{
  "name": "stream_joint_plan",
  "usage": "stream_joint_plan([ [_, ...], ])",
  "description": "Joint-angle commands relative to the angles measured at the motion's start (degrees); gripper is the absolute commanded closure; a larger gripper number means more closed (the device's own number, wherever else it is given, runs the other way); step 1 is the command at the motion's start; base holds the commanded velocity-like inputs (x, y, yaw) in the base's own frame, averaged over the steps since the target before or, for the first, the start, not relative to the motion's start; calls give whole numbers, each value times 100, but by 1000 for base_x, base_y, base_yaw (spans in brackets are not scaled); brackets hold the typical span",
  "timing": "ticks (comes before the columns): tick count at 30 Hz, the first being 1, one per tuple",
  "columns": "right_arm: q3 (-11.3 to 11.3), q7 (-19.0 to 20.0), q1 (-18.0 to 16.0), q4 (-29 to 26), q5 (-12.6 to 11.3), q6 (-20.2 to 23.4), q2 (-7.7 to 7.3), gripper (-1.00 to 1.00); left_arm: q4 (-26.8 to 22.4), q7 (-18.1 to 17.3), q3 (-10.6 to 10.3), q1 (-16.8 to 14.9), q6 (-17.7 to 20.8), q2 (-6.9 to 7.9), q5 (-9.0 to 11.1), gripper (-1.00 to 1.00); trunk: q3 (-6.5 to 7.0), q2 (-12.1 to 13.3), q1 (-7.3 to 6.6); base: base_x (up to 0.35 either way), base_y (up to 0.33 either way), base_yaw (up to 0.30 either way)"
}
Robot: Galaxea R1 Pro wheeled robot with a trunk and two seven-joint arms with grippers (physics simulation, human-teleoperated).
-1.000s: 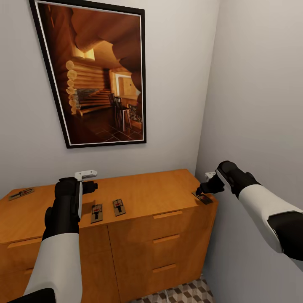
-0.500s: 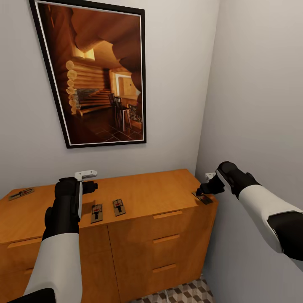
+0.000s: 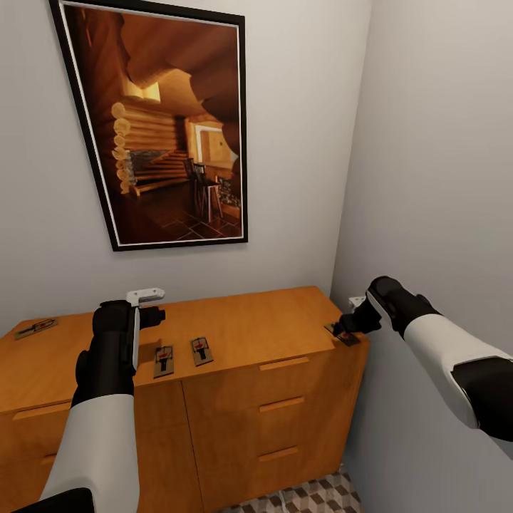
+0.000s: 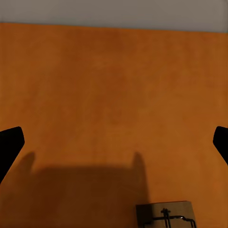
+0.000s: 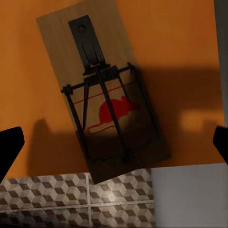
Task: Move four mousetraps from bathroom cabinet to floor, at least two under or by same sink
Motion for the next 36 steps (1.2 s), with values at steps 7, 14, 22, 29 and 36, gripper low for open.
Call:
stream_joint_plan([
  [7,35,25,-4,57,-6,18,-6,-100,-6,-48,13,-6,16,-6,-49,-100,-7,-4,0,0,0,0],
  [14,34,22,-5,70,-6,18,-7,-100,-6,-48,13,-6,16,-6,-49,-100,-7,-4,0,0,0,0],
  [22,31,14,-4,76,-6,18,-4,-100,-6,-48,13,-6,16,-6,-49,-100,-7,-4,0,0,0,0],
  [29,37,-3,-4,80,-6,18,-2,-100,-6,-48,13,-6,16,-6,-49,-100,-7,-4,0,0,0,0],
  [36,34,-14,-5,81,-1,18,9,-100,-6,-53,13,-6,16,-6,-49,-100,-7,-4,0,0,0,0],
])
